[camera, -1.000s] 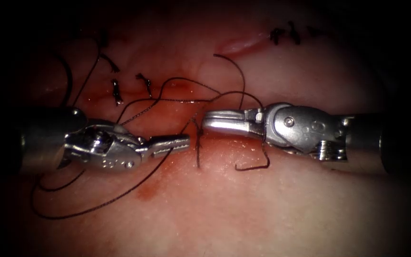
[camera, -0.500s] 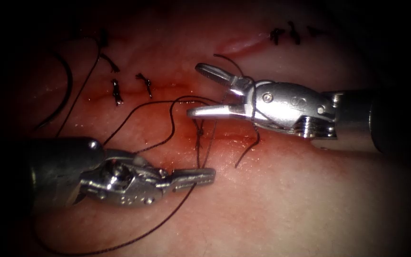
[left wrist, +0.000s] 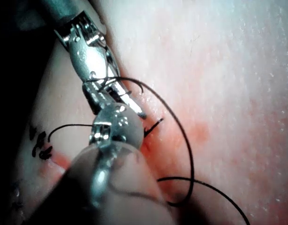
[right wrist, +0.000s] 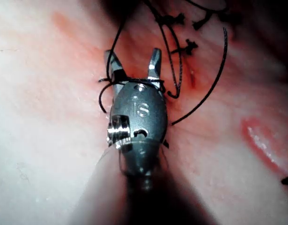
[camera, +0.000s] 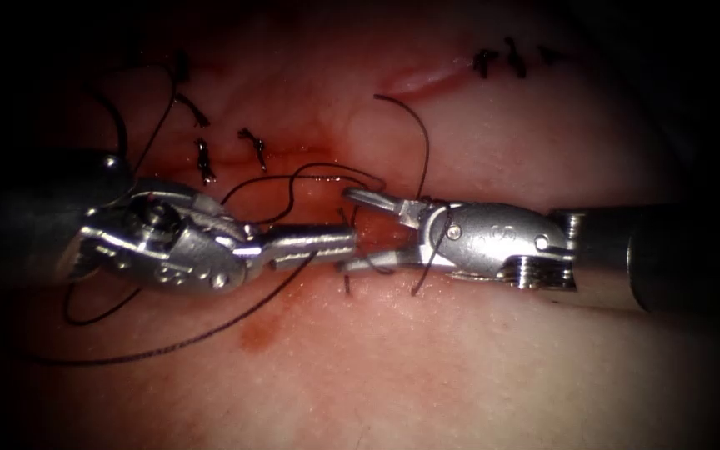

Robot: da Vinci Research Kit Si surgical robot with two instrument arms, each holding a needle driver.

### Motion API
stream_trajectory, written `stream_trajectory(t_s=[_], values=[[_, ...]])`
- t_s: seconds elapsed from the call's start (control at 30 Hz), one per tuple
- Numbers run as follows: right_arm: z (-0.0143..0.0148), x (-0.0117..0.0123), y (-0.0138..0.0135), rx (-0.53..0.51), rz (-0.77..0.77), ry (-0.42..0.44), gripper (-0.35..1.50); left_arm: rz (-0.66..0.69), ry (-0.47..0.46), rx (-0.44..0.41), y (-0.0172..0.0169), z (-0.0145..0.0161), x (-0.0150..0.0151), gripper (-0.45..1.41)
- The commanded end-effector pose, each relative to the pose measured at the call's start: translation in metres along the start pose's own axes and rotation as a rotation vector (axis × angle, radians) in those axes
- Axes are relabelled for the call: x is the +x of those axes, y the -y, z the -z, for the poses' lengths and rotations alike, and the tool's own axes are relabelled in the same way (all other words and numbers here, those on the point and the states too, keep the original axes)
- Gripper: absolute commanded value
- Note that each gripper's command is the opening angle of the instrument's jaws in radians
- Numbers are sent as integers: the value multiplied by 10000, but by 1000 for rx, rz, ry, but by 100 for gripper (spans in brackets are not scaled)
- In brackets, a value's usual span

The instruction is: Wound Closure

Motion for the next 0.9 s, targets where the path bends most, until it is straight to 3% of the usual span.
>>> stream_trajectory(t_s=[0.03,0.3,0.47,0.5,0.57,0.6,0.67,0.9], values=[[-10,1,2,7,-4,-3,108,-1,0,3,2,-7,-4,-45],[-11,6,15,145,-23,-41,106,5,-9,16,11,-21,-29,-45],[-11,9,23,239,-34,-77,93,0,-42,21,2,-39,-55,-45],[-10,12,26,291,-59,-122,71,12,-48,25,-5,-46,-71,-45],[-9,13,26,303,-70,-145,66,19,-51,22,-9,-48,-77,-45],[-7,16,24,320,-97,-199,66,23,-54,18,-14,-50,-87,-45],[-7,18,22,321,-112,-221,66,25,-55,15,-17,-52,-91,-45],[3,32,12,298,-219,-419,66,40,-34,-19,-42,-64,-118,-45]])
